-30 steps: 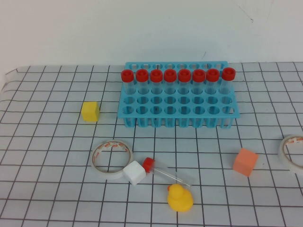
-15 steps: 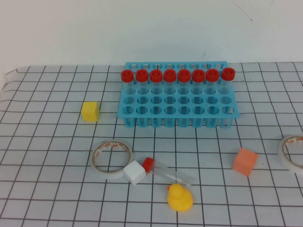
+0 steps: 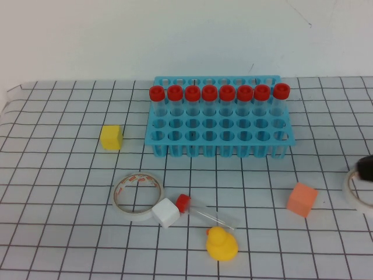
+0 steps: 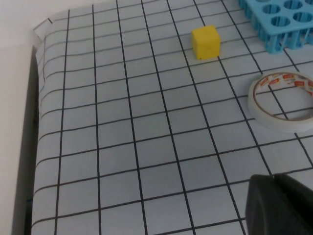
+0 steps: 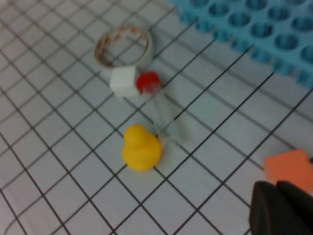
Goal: Place the test tubes
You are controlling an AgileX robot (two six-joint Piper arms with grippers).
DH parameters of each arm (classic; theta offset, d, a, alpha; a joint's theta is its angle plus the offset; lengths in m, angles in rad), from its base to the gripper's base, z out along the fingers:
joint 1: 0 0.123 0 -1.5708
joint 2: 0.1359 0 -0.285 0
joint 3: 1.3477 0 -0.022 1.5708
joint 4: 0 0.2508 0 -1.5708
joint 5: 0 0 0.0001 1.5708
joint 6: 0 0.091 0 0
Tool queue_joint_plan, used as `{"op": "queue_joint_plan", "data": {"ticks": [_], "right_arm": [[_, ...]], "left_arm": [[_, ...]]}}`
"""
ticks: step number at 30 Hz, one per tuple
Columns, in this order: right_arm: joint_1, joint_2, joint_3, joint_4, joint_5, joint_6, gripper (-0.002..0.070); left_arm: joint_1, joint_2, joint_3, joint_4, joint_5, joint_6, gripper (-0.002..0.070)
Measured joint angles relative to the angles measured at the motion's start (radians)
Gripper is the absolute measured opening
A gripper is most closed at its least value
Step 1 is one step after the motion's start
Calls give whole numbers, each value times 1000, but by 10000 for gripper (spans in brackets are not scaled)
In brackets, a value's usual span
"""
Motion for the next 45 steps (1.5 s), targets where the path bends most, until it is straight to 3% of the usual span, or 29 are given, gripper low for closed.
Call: {"op": "queue_joint_plan", "data": {"ticks": [8,15,17,20,24,28,40,45], "right_arm": [[308,366,-152,-115,-146,24,-1],[556,574,-393,-397,-160,118,1],[611,627,-451,-497,-132,181,22],[670,706,-532,-624,-92,261,109],[686,794,-622,-658,-70,354,304],[686,843,-663,-653,-63,370,403],[686,927,-671,-638,-65,323,429],[686,954,-671,-636,-63,321,395]], "left_arm": [[0,0,47,1,-13,9,-1],[0,-8,150,1,-133,-1,-1],[0,-8,163,1,-148,-5,-1],[0,-8,167,1,-163,-9,-1],[0,-8,169,1,-180,-16,-1],[0,-8,169,1,-182,-16,-1],[0,-8,169,1,-182,-16,-1],[0,-8,169,1,-182,-18,-1]]}}
